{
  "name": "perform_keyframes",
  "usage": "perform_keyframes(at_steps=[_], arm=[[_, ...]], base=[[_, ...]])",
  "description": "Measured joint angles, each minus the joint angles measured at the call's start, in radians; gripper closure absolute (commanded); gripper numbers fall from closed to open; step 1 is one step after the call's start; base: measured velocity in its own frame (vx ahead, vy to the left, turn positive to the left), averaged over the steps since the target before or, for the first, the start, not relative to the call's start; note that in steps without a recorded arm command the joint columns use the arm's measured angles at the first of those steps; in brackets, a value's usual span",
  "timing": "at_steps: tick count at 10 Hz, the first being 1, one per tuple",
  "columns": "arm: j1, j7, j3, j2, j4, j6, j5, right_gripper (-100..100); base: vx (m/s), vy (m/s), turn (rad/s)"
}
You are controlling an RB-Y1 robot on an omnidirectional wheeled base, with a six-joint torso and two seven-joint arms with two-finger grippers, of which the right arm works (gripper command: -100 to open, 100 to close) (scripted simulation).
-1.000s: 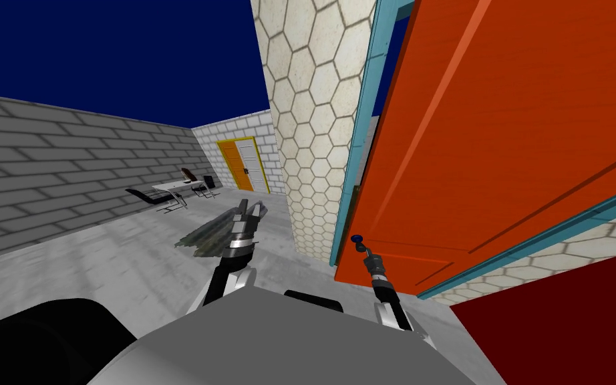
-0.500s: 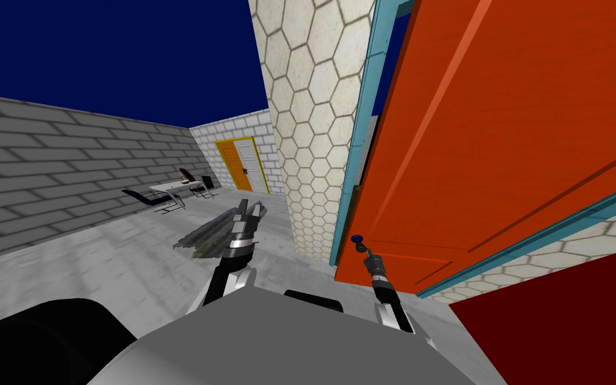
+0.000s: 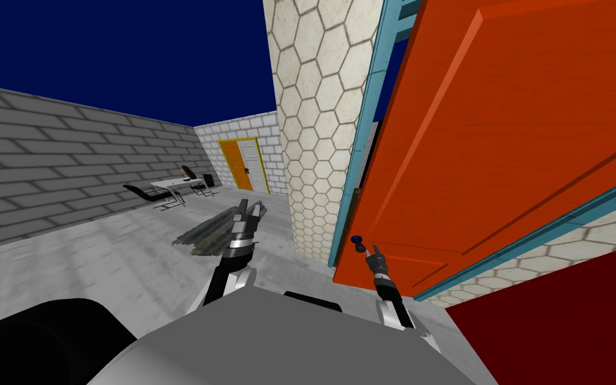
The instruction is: Pull the door open
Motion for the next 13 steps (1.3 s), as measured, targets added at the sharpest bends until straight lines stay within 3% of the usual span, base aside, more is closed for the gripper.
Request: perform_keyframes(at_steps=[1, 2, 3, 4, 7, 9, 11, 12, 13], arm=[[-0.01, -0.028, 0.003, -0.001, 0.024, -0.015, -0.009, -100], [0.016, -0.053, 0.008, -0.005, -0.016, -0.003, -0.02, -100], [0.01, -0.073, 0.01, -0.003, -0.009, 0.004, -0.025, -100], [-0.01, -0.102, 0.016, -0.003, 0.026, -0.008, -0.032, -100], [0.023, -0.126, 0.016, 0.003, -0.038, 0.024, -0.048, -100], [-0.012, -0.171, 0.028, -0.005, 0.037, -0.009, -0.05, -100], [0.007, -0.166, 0.025, -0.004, 0.003, 0.004, -0.052, -100], [0.027, -0.16, 0.023, -0.007, -0.04, 0.026, -0.053, -100], [0.01, -0.16, 0.024, -0.003, -0.01, 0.016, -0.052, -100]], base=[[-0.057, -0.003, 0.028], [-0.045, -0.007, 0.016], [-0.05, -0.008, 0.03], [-0.026, -0.005, 0.04], [-0.019, 0.0, 0.014], [-0.007, -0.001, 0.005], [0.005, 0.0, -0.005], [-0.007, 0.002, -0.012], [-0.034, -0.005, 0.052]])
